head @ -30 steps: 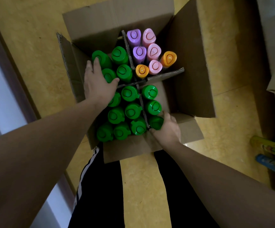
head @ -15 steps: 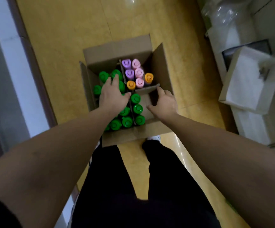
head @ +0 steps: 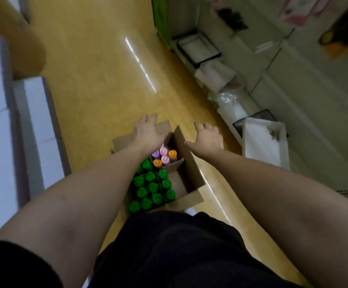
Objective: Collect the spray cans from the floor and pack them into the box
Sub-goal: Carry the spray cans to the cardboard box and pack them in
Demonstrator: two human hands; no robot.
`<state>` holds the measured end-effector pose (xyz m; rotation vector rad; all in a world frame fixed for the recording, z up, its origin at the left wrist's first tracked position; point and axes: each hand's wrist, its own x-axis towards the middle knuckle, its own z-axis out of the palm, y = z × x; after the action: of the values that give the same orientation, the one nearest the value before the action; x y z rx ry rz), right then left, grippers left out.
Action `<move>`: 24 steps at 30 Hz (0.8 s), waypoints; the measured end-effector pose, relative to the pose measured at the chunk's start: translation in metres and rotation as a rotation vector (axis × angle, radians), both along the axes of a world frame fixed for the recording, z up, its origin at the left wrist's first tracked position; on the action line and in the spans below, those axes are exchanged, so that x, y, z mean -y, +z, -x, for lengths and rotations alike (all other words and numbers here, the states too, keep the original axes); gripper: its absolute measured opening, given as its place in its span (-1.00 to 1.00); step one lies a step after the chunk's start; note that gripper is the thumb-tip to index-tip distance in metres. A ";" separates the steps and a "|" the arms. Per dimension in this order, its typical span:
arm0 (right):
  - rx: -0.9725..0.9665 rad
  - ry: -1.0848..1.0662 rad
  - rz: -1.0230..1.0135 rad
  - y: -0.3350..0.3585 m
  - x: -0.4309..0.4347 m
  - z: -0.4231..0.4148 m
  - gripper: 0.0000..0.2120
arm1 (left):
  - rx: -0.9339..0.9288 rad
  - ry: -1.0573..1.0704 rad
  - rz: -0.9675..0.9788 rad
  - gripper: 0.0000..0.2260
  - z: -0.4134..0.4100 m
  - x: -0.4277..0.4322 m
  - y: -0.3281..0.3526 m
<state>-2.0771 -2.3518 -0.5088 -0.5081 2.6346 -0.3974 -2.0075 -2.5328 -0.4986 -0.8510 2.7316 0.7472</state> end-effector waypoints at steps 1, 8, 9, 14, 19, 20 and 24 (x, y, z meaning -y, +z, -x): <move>-0.016 -0.032 0.011 0.009 -0.004 -0.001 -0.27 | -0.001 -0.046 0.007 -0.29 0.003 -0.004 0.006; -0.146 -0.395 0.058 0.063 -0.052 -0.034 -0.26 | -0.097 -0.424 0.054 -0.29 0.023 -0.039 0.055; -0.154 -0.453 0.059 0.067 -0.063 -0.044 -0.29 | -0.112 -0.490 0.059 -0.30 0.024 -0.047 0.061; -0.169 -0.754 0.049 0.084 -0.124 -0.111 -0.32 | -0.164 -0.752 0.089 -0.35 0.017 -0.109 0.085; -0.203 -1.118 0.054 0.094 -0.207 -0.191 -0.25 | -0.176 -1.044 0.093 -0.33 0.003 -0.208 0.102; -0.207 -1.180 0.047 0.098 -0.224 -0.213 -0.24 | -0.178 -1.094 0.076 -0.32 -0.004 -0.232 0.106; -0.240 -1.406 0.022 0.113 -0.294 -0.300 -0.24 | -0.238 -1.294 0.024 -0.29 -0.054 -0.340 0.125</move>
<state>-1.7767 -2.0575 -0.3959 1.4664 2.7616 -0.7560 -1.9538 -2.1931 -0.3737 1.0323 2.6693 0.4820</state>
